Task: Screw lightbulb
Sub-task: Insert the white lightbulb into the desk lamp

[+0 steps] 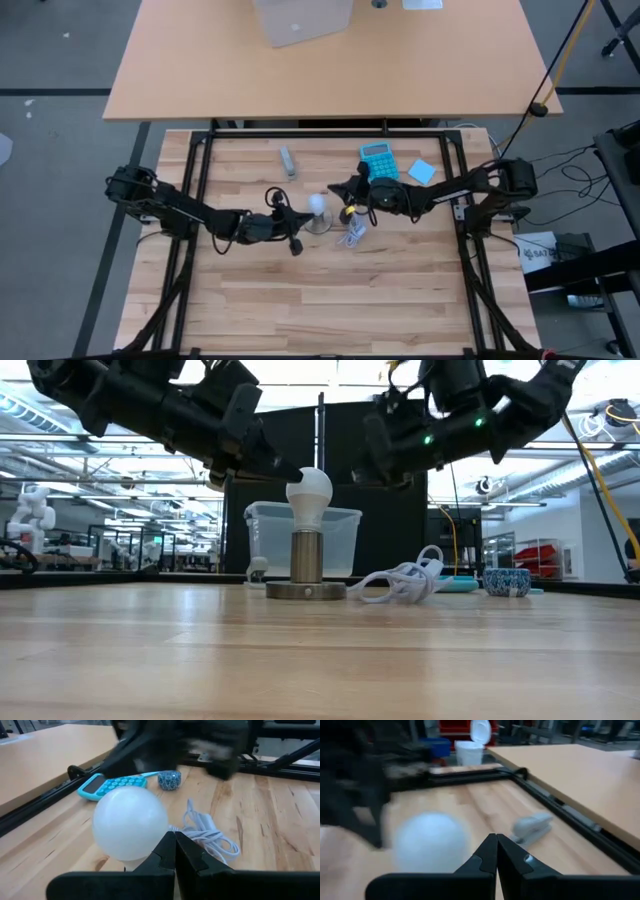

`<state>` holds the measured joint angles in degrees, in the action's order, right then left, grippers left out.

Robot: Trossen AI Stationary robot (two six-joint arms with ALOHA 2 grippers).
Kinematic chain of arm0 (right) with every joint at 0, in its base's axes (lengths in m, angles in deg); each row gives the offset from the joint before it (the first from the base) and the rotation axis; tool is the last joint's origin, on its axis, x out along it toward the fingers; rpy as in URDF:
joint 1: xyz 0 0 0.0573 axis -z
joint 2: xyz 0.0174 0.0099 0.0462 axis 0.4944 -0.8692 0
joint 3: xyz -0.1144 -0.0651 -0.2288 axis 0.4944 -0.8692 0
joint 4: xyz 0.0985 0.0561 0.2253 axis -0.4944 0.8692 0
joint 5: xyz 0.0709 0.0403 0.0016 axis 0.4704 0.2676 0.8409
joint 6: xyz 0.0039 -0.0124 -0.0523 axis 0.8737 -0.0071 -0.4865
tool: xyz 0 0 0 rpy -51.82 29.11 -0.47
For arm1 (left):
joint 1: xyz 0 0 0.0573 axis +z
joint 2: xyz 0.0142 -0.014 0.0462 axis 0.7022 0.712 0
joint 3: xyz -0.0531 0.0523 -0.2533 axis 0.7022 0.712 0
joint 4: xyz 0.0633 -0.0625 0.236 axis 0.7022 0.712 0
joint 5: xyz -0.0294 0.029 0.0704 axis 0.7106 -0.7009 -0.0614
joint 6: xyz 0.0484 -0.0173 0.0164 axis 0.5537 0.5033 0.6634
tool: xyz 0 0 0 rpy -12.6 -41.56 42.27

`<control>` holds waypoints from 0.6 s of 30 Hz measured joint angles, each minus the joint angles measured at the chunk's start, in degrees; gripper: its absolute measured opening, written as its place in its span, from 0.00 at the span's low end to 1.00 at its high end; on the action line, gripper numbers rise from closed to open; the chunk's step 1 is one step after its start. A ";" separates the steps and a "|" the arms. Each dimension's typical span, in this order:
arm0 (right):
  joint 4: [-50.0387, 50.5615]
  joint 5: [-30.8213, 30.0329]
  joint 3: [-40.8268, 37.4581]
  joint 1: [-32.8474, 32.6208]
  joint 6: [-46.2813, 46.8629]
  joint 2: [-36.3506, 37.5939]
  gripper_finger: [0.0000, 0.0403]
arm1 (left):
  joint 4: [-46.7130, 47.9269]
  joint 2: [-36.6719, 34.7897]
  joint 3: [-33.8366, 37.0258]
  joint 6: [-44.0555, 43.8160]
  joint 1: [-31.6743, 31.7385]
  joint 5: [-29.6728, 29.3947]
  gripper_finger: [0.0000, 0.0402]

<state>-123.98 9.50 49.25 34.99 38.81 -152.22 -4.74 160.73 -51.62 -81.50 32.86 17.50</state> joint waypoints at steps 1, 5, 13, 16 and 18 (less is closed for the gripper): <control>-0.82 0.15 -0.02 0.84 -0.23 -0.57 0.00 | -0.06 0.00 0.00 0.01 0.00 0.02 0.00; -4.67 4.75 -0.03 3.40 -1.82 -3.01 0.00 | -0.05 0.00 0.00 0.19 -0.44 0.08 0.00; -10.63 11.09 -0.05 3.70 -3.98 -6.82 0.00 | -0.52 0.00 0.00 0.36 -0.54 2.04 0.00; -10.66 11.16 -0.05 3.68 -3.64 -7.38 0.00 | -0.69 0.00 0.00 0.38 0.01 2.16 0.00; -10.47 11.50 -0.05 3.63 -3.55 -7.54 0.00 | -0.68 0.00 0.00 0.38 0.27 2.16 0.00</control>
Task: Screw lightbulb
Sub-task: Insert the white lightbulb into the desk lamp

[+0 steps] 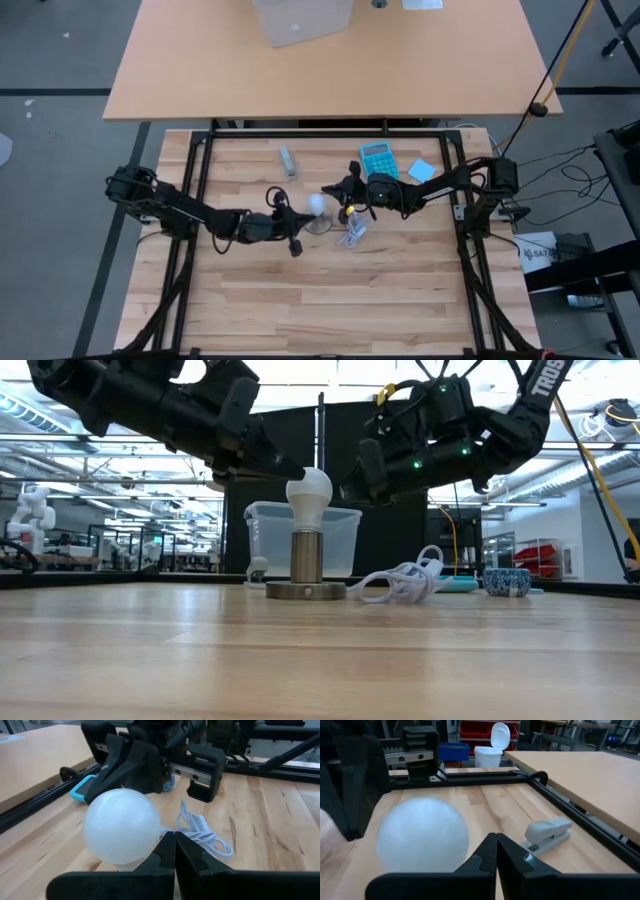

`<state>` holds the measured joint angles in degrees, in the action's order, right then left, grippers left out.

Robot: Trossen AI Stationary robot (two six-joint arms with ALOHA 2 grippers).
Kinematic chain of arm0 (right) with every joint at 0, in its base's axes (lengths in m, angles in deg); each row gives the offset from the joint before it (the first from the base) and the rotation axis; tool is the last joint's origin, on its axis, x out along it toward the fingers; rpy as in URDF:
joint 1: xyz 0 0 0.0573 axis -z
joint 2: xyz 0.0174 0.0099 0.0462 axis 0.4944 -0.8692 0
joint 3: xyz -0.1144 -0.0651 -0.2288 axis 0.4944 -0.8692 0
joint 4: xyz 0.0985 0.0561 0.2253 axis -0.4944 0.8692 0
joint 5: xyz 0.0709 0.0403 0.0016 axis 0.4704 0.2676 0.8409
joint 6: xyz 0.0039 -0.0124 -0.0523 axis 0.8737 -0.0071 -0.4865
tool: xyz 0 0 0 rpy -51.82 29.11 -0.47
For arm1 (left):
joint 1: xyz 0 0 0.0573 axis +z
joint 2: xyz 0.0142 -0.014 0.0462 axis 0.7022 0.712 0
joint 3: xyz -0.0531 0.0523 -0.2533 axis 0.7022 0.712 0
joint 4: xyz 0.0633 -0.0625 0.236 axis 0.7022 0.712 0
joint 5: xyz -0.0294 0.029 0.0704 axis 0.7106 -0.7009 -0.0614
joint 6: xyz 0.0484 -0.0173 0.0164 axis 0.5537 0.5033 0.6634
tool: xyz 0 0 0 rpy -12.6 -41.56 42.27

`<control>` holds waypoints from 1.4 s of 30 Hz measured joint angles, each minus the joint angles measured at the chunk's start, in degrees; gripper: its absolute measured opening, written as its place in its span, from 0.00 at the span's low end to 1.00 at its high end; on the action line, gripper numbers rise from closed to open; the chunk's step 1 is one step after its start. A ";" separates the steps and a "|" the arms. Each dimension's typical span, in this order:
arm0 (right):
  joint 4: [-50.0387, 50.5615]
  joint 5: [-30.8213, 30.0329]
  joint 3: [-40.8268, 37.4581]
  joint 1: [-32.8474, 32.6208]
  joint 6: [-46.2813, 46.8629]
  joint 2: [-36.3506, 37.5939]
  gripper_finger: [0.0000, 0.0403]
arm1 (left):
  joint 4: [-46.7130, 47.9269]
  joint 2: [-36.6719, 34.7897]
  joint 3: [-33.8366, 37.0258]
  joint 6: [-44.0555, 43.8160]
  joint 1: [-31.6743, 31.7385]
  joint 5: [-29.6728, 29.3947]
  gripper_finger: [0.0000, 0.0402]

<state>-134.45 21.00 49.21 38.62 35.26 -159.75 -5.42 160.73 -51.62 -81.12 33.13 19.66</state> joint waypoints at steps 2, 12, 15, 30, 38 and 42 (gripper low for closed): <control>0.01 0.49 0.00 -0.12 0.10 -0.01 0.00 | 0.00 0.00 0.00 0.00 0.29 0.00 0.00; 0.21 -0.04 0.00 -2.22 0.12 -0.01 0.00 | 1.14 -0.02 -0.01 -0.78 1.01 -0.21 0.00; 0.46 -0.43 0.00 -2.59 0.21 -0.01 0.00 | 1.54 -0.08 -0.02 -1.51 1.11 -0.37 0.00; 1.80 -5.08 0.02 -5.04 0.01 0.03 0.00 | 4.94 -0.09 -0.04 -3.30 1.24 -1.92 0.00; 2.05 -6.68 0.02 -6.49 -0.29 0.08 0.00 | 7.80 -0.09 -0.04 -4.83 1.24 -3.50 0.00; 2.22 -7.71 0.02 -7.13 -0.11 0.12 0.00 | 7.97 -0.07 0.02 -4.98 1.26 -3.66 0.00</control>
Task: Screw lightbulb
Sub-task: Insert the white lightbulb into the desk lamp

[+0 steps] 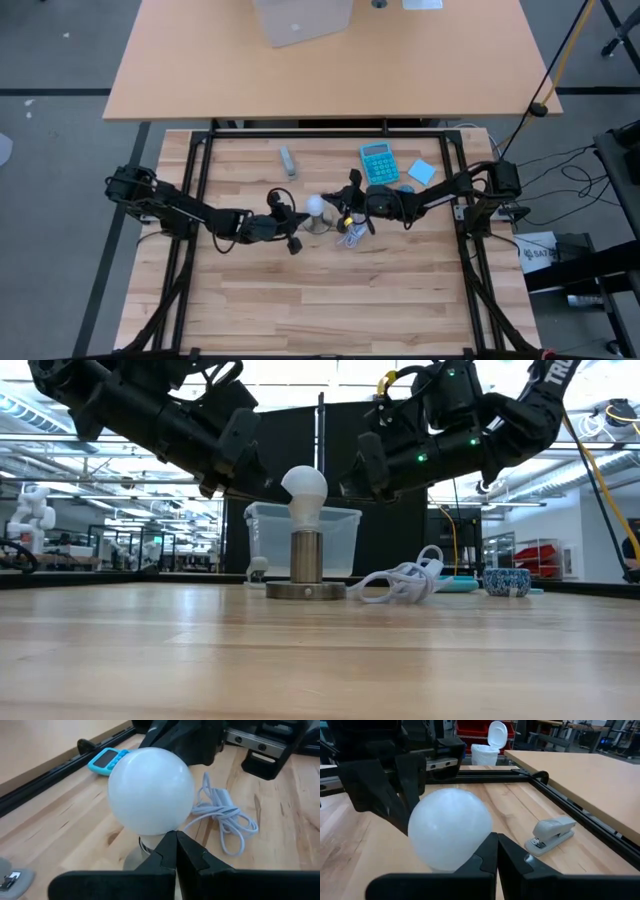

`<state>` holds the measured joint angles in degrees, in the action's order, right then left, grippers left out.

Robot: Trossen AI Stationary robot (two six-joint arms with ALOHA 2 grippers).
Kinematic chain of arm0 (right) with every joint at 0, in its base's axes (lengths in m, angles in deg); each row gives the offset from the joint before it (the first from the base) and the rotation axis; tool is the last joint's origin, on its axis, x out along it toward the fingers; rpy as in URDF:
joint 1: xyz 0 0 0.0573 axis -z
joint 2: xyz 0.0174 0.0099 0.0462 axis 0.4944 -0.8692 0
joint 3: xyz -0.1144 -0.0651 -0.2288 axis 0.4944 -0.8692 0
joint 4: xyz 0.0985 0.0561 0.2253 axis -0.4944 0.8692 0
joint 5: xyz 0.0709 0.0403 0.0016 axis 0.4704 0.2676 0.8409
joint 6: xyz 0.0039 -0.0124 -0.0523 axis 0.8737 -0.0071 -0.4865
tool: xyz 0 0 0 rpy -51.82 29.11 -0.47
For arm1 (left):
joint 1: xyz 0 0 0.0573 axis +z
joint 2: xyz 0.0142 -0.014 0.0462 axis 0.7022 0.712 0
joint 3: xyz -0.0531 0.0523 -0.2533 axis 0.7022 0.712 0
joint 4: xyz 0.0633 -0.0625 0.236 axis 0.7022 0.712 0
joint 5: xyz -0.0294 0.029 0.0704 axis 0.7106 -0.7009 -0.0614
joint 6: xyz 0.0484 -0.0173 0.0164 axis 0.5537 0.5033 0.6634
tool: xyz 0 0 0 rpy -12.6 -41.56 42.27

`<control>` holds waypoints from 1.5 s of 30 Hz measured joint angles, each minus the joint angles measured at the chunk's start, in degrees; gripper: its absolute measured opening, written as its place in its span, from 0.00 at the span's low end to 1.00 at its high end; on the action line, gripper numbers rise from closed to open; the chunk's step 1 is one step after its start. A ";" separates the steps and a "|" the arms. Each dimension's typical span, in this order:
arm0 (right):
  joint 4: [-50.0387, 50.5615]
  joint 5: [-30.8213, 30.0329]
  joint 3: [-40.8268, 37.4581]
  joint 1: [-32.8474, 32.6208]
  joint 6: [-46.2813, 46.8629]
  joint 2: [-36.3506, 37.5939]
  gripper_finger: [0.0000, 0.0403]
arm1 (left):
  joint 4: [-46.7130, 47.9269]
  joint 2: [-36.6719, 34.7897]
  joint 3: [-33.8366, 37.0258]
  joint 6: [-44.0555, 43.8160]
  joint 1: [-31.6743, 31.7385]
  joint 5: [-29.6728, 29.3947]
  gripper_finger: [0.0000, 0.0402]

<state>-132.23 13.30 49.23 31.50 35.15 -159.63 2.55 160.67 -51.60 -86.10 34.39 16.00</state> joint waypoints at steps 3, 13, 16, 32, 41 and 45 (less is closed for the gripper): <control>0.60 -0.43 0.00 -0.34 0.06 0.00 0.00 | 0.05 0.00 0.00 -0.03 0.02 -0.47 0.00; 4.18 -4.95 -0.02 -2.46 0.67 -0.12 0.00 | 1.67 0.00 0.00 -1.41 0.17 -1.63 0.00; 5.72 -4.81 -0.17 -2.79 0.65 -0.39 0.00 | 2.68 0.04 -0.02 -1.87 -0.77 -1.66 0.00; 2.75 -10.71 -0.09 -0.83 1.41 -0.20 0.00 | -4.19 0.07 -0.02 3.42 -4.46 -4.64 0.00; -0.01 -8.00 1.37 -0.76 0.39 -0.17 0.00 | -7.67 0.07 -0.04 5.64 -1.84 -0.93 0.00; 0.62 -8.23 1.95 -0.84 -0.18 -0.13 0.00 | -6.87 0.07 -0.06 4.69 -0.88 -0.32 0.00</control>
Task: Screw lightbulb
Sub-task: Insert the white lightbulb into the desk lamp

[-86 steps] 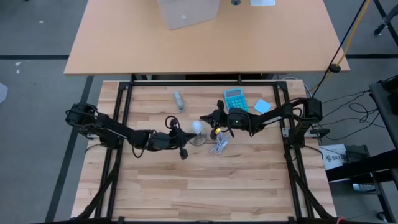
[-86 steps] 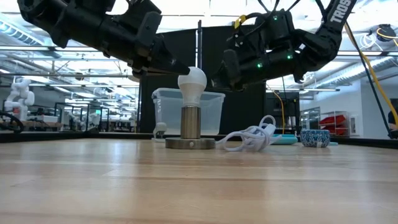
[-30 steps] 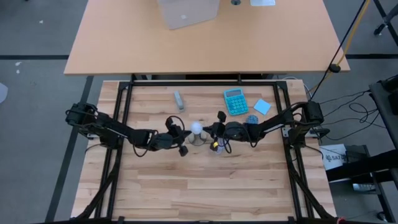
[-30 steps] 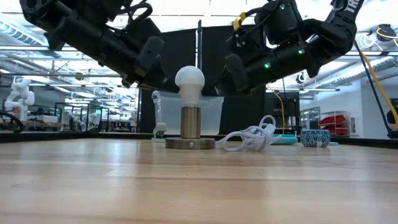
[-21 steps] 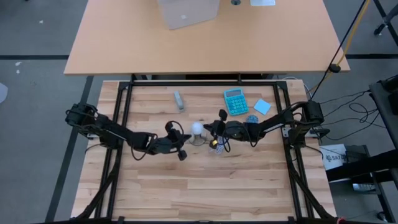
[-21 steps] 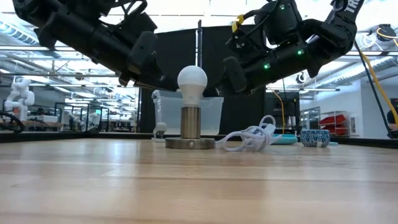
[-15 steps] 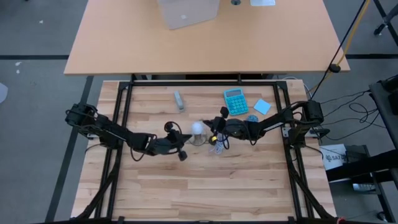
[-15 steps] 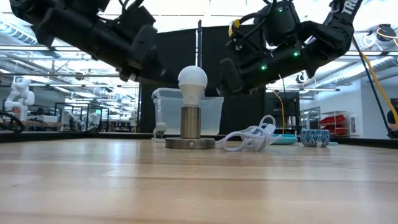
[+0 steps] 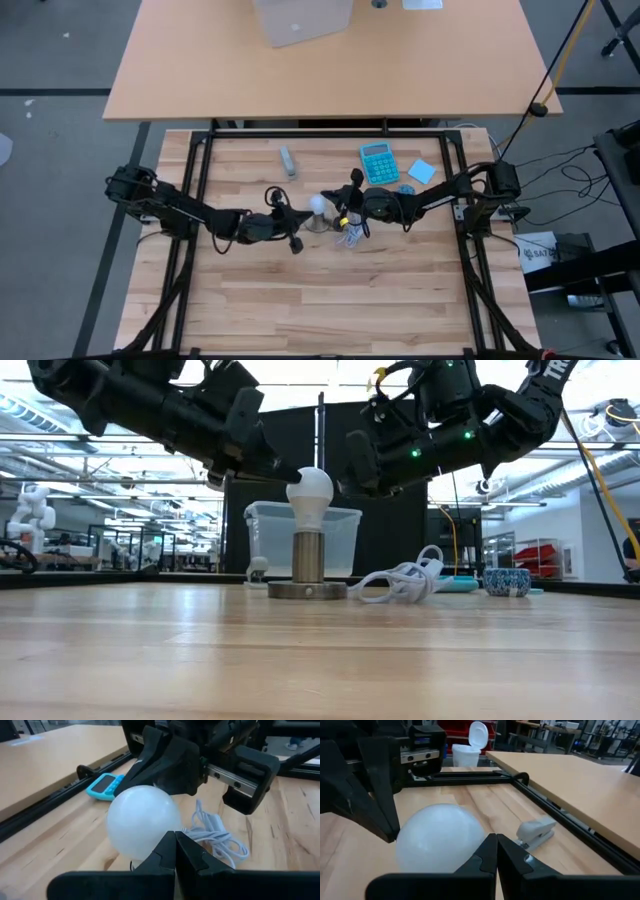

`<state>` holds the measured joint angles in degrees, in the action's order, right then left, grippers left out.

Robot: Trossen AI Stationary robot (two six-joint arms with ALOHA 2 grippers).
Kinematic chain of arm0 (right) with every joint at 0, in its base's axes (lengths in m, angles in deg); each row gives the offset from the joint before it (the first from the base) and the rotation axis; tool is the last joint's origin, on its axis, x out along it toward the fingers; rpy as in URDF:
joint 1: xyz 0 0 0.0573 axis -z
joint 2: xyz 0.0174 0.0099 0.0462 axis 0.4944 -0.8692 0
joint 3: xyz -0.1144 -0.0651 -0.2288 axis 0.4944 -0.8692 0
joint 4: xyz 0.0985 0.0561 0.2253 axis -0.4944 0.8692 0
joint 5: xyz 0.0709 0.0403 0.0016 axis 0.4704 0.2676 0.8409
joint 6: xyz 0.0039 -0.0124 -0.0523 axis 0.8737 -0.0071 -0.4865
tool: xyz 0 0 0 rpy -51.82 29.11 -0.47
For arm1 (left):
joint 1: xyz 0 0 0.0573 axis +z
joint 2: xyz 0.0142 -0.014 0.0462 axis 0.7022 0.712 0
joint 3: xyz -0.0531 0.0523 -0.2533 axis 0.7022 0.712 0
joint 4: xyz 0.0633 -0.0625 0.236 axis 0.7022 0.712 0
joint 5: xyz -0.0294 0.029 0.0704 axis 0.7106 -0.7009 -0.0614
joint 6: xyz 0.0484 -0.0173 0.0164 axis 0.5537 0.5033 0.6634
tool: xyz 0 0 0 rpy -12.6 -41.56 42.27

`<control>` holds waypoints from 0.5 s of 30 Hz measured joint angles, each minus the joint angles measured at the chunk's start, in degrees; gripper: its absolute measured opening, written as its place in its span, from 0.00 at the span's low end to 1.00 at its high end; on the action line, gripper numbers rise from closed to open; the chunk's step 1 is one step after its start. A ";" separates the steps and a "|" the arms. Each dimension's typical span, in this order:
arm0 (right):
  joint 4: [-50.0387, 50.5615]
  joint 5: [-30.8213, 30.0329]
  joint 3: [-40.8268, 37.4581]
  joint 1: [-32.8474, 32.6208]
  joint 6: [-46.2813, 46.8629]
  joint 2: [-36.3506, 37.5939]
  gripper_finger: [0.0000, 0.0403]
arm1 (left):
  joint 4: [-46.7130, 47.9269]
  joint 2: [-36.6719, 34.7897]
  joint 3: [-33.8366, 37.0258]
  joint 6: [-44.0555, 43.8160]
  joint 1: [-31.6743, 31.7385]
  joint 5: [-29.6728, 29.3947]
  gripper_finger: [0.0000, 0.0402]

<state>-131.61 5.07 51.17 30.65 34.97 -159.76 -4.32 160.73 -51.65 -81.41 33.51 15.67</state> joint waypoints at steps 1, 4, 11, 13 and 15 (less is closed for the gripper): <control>0.23 0.04 0.00 0.02 0.08 0.02 0.00 | 0.03 0.00 0.01 0.00 -0.04 -0.04 0.00; 2.21 0.10 0.02 -0.12 0.35 0.04 0.00 | 0.77 0.00 -0.01 -0.21 -0.12 -0.04 0.00; 3.44 -1.13 0.04 -1.72 1.24 0.13 0.00 | 5.32 -0.02 -0.01 -3.31 -0.11 -0.65 0.00; 3.56 -1.22 0.04 -1.99 1.98 0.13 0.00 | 5.45 -0.02 -0.01 -3.40 -0.10 -0.78 0.00; 3.76 -1.49 0.04 -2.32 2.17 0.13 0.00 | 5.52 -0.02 -0.01 -3.40 -0.10 -1.02 0.00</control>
<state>-127.85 3.57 51.22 28.34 37.14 -159.63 1.21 160.71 -51.66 -84.81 33.40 14.66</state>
